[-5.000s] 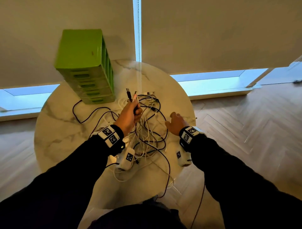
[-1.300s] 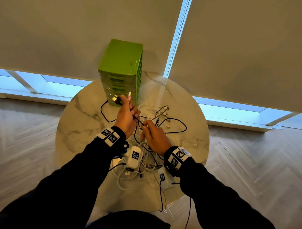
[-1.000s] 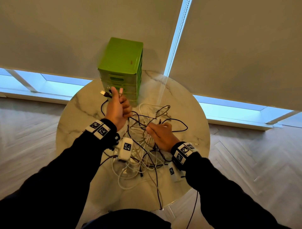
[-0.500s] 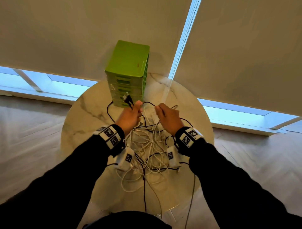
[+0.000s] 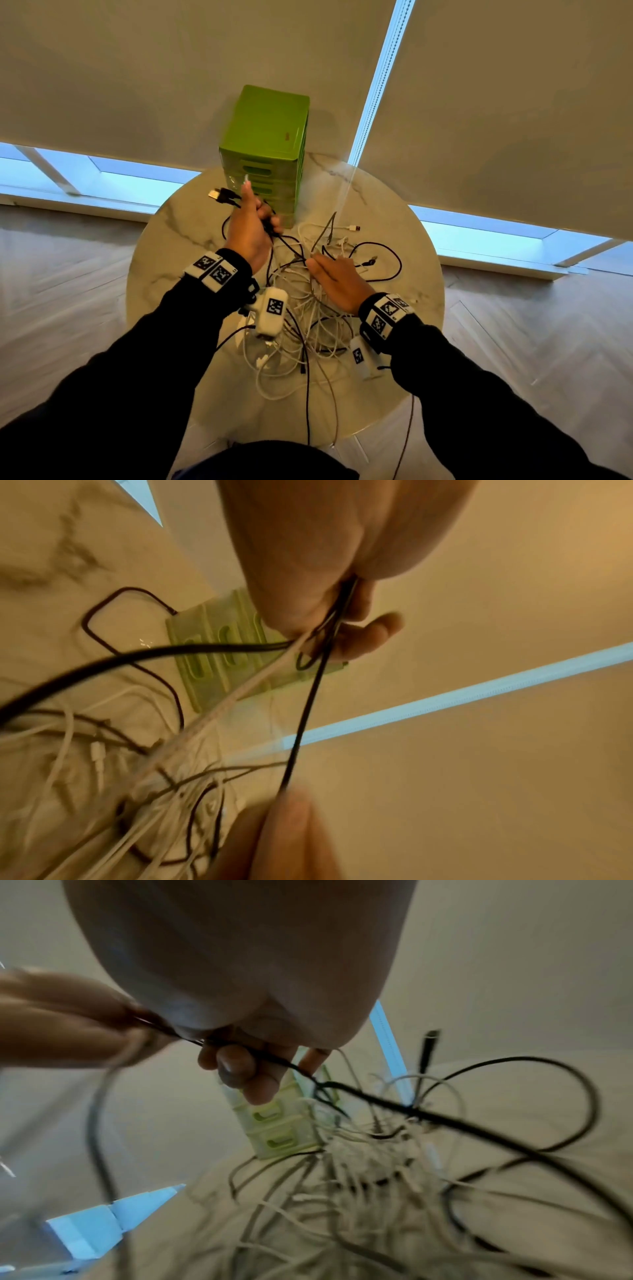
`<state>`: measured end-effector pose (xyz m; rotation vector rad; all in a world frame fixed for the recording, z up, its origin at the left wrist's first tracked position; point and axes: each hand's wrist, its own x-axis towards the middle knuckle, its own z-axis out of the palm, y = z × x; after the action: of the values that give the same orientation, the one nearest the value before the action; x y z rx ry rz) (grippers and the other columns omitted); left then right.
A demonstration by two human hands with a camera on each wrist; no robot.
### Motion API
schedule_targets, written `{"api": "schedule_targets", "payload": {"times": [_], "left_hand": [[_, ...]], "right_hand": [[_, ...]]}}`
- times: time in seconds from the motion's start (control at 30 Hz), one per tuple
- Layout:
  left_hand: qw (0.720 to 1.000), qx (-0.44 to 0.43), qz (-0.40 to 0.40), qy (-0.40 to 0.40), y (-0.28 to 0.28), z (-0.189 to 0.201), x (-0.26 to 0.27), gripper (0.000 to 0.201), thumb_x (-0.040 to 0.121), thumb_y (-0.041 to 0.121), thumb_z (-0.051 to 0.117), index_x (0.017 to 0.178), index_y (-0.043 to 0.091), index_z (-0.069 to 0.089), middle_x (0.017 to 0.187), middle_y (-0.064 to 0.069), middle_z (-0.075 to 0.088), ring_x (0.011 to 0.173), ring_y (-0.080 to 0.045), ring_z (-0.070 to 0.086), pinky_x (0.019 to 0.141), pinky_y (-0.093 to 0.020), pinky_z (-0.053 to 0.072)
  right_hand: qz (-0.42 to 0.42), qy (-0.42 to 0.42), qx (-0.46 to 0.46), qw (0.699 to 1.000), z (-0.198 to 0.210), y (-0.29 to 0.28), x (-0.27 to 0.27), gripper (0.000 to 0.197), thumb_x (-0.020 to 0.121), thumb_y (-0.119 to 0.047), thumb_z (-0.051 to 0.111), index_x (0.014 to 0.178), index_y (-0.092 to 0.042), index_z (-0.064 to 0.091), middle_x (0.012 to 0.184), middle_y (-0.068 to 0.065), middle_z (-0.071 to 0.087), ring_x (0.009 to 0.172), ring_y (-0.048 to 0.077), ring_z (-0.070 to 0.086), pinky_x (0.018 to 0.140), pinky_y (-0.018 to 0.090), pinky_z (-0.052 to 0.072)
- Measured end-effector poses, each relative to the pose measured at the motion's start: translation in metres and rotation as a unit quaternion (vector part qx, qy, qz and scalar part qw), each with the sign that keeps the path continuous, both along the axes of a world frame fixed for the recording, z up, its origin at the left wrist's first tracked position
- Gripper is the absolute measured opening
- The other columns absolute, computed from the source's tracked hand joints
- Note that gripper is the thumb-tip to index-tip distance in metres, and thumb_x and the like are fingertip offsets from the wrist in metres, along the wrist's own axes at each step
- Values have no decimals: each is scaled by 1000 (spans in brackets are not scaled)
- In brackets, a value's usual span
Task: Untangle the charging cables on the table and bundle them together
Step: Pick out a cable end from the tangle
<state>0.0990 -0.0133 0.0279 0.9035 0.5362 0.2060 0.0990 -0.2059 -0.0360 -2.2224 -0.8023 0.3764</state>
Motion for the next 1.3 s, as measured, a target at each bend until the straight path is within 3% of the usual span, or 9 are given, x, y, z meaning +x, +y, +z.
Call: {"api": "schedule_targets", "payload": {"times": [0.1, 0.2, 0.3, 0.5, 0.7, 0.8, 0.9, 1.03, 1.3], "left_hand": [[999, 8, 32, -27, 34, 10, 1, 45, 105, 54, 34, 71, 25, 33, 55, 8, 22, 43, -8, 20, 43, -23, 18], [997, 44, 52, -27, 62, 23, 0, 47, 106, 52, 33, 68, 25, 31, 53, 8, 20, 43, -8, 17, 42, -24, 15], [991, 127, 36, -13, 66, 28, -5, 47, 106, 52, 34, 67, 27, 27, 54, 9, 19, 46, -8, 16, 44, -25, 15], [932, 319, -155, 74, 22, -21, -27, 54, 102, 62, 35, 83, 16, 58, 60, 7, 36, 50, -10, 31, 50, -29, 27], [947, 252, -154, 128, 10, -44, -30, 61, 104, 59, 31, 65, 18, 53, 50, 5, 43, 49, -15, 37, 57, -33, 32], [964, 228, -91, 100, 14, -37, -25, 57, 103, 60, 34, 65, 20, 48, 57, 3, 42, 55, -16, 38, 64, -36, 34], [982, 178, -30, 50, 18, -24, -21, 49, 105, 54, 34, 69, 20, 41, 60, 4, 39, 56, -15, 40, 62, -32, 36], [998, 56, 31, -10, 37, -6, -14, 45, 107, 48, 35, 72, 21, 37, 59, 4, 33, 46, -11, 33, 47, -24, 38], [983, 131, 111, -61, 101, 42, -11, 43, 107, 48, 35, 73, 22, 38, 60, 8, 35, 46, -7, 25, 45, -23, 22]], "right_hand": [[-16, 6, -57, 998, -20, -25, 7, 31, 107, -38, 37, 80, -26, 45, 63, -2, 52, 59, 14, 50, 65, 33, 37], [-6, 25, -109, 994, -30, -39, 13, 34, 105, -47, 33, 87, -23, 48, 73, 10, 57, 71, 30, 57, 73, 46, 46], [-30, 1, -179, 983, -22, -29, 26, 36, 107, -45, 31, 99, -18, 53, 82, 12, 63, 78, 35, 61, 76, 44, 46], [-113, -66, -82, 988, 6, 38, 35, 31, 107, -42, 31, 89, -23, 47, 84, 15, 66, 78, 38, 61, 71, 48, 49], [-35, -107, -49, 992, 17, 71, -10, 32, 108, -36, 36, 115, -18, 62, 80, 7, 71, 71, 31, 65, 74, 42, 47], [-4, -51, -8, 999, 16, 69, -26, 30, 108, -41, 29, 96, -26, 53, 70, -2, 63, 67, 25, 59, 81, 45, 42], [-6, 31, 25, 999, 3, 57, -30, 35, 108, -43, 29, 84, -27, 47, 68, -3, 56, 62, 9, 51, 71, 34, 42], [-13, 100, -4, 995, -24, 32, -30, 36, 109, -41, 31, 77, -31, 44, 69, -9, 47, 59, -1, 44, 64, 23, 34], [-69, 114, -99, 986, -46, 0, -13, 31, 109, -36, 33, 83, -30, 50, 76, -6, 54, 69, 11, 49, 75, 32, 36]]}}
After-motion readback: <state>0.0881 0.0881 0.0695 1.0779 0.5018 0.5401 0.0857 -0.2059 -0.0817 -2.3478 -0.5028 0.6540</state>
